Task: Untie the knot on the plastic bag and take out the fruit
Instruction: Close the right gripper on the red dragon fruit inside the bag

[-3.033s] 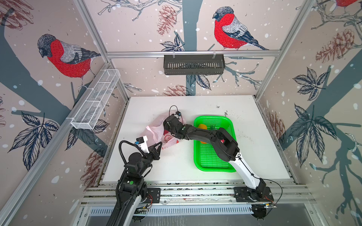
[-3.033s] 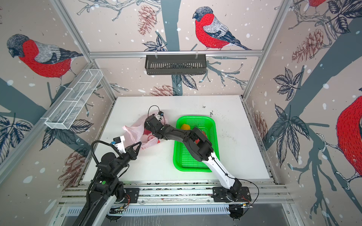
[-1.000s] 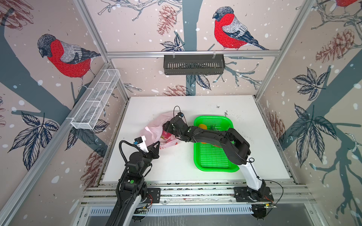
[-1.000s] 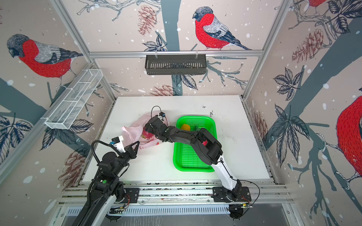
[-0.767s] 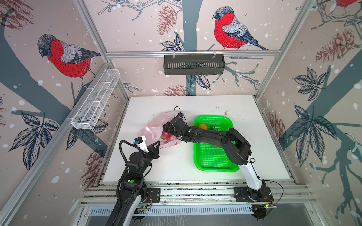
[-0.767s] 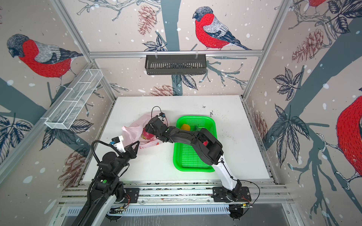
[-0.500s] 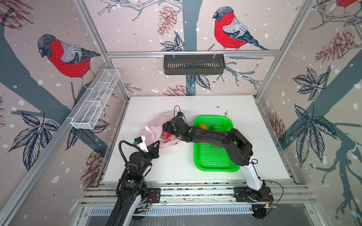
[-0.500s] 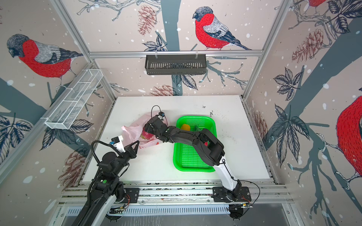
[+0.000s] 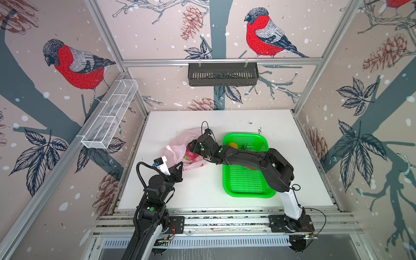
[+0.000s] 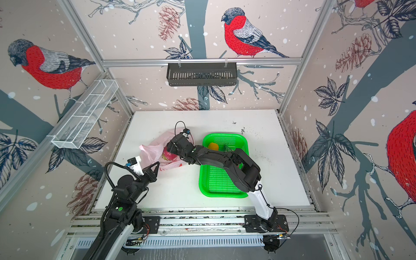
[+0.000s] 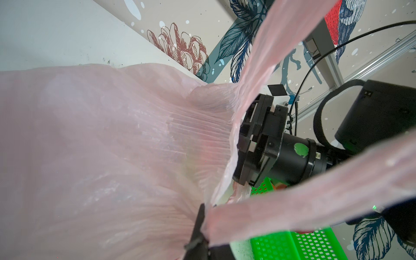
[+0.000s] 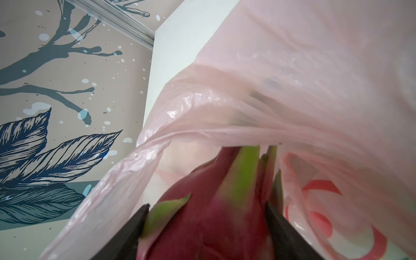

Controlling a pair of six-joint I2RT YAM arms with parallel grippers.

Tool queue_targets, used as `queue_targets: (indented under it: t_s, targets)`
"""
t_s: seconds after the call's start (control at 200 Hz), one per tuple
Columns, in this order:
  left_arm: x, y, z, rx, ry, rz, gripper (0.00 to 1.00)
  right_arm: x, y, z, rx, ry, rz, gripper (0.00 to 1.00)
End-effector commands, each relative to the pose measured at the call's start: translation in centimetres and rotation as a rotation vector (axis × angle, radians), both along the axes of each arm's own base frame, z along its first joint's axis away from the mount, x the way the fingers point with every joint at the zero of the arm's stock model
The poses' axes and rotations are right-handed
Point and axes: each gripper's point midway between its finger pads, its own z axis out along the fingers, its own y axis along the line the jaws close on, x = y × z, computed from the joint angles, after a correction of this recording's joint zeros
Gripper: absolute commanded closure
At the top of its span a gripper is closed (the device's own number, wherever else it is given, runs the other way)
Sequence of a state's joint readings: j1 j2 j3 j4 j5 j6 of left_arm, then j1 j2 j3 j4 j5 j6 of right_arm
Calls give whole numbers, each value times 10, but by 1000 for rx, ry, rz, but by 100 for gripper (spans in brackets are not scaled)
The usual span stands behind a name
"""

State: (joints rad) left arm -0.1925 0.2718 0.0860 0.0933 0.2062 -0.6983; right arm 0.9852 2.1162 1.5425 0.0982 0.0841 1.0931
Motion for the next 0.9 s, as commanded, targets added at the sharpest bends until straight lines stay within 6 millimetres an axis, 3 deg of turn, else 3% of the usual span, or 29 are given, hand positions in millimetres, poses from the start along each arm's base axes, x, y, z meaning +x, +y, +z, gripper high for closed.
queue_targets:
  t_s: [0.0,0.491,0.896]
  targets:
    - [2,1,10,1,-50,6,100,0,-2,10,9,-23,0,48]
    - [3,2,6,2,-46,14,100,3,-19,22,25,-36,-31,49]
    - [6,6,12,1,-73,41,100,-9,-15,44,42,-57,18,49]
